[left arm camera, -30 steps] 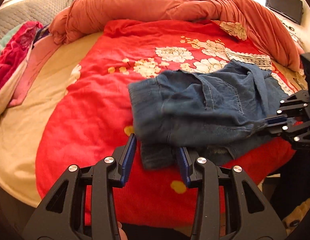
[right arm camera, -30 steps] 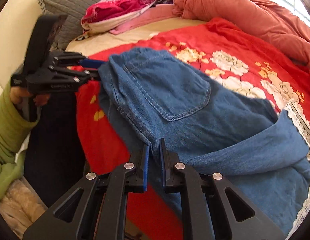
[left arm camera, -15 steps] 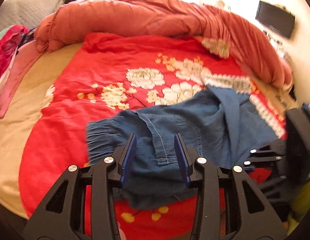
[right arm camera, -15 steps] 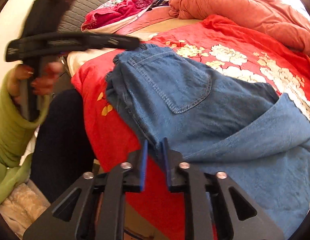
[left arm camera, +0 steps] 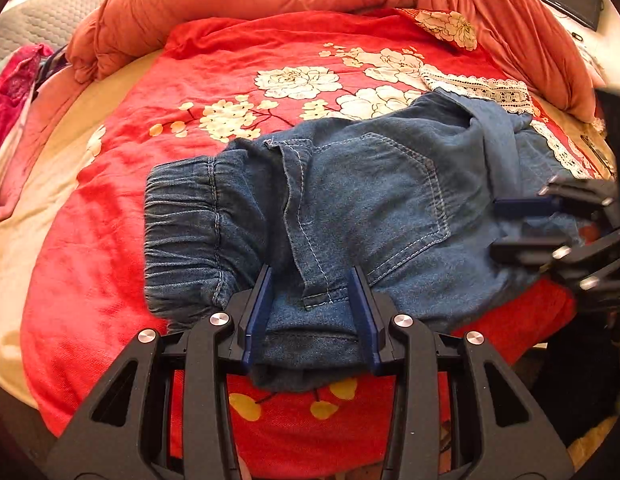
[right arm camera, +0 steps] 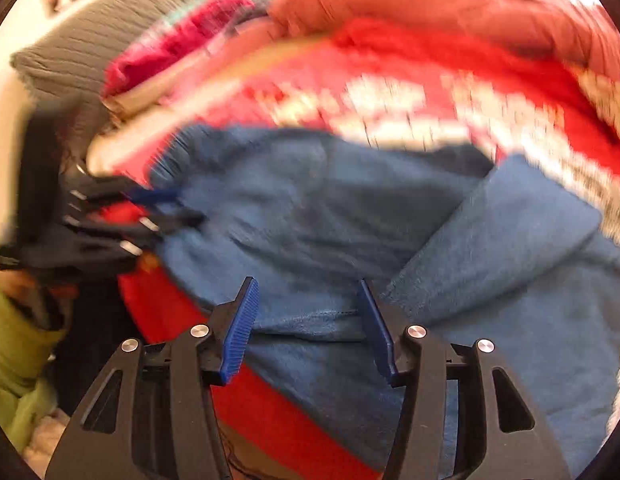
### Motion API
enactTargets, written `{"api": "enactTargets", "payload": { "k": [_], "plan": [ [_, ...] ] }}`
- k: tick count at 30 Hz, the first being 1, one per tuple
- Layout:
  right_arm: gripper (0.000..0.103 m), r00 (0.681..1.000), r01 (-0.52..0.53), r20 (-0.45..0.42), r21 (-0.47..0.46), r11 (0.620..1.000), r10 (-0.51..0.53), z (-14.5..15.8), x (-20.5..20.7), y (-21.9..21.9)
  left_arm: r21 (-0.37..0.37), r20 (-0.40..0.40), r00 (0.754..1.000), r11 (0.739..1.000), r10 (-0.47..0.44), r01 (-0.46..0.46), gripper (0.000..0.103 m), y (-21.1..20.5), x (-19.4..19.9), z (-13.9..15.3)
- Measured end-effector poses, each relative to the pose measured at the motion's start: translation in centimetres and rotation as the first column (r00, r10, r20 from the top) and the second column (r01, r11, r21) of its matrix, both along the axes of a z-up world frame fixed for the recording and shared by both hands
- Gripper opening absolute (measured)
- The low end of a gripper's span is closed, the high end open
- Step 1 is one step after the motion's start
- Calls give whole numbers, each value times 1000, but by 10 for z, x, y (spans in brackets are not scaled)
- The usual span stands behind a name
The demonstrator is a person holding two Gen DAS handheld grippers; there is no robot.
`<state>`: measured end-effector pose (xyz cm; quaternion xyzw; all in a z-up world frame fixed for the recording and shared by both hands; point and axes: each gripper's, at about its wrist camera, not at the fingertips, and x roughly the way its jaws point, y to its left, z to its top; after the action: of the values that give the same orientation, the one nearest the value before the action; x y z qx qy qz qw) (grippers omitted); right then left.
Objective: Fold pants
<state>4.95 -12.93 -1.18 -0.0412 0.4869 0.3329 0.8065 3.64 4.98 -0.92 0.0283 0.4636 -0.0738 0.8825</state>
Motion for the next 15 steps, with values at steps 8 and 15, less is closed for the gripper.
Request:
{"api": "enactTargets", "payload": {
  "k": [8, 15],
  "plan": [
    [58, 992, 93, 77, 104, 990, -101, 39, 2, -45, -138, 122, 992, 990, 5, 12, 47, 7, -17, 51],
    [66, 957, 267, 106, 51, 962, -271, 53, 42, -93, -184, 120, 973, 958, -199, 219, 50, -62, 5, 68]
  ]
}}
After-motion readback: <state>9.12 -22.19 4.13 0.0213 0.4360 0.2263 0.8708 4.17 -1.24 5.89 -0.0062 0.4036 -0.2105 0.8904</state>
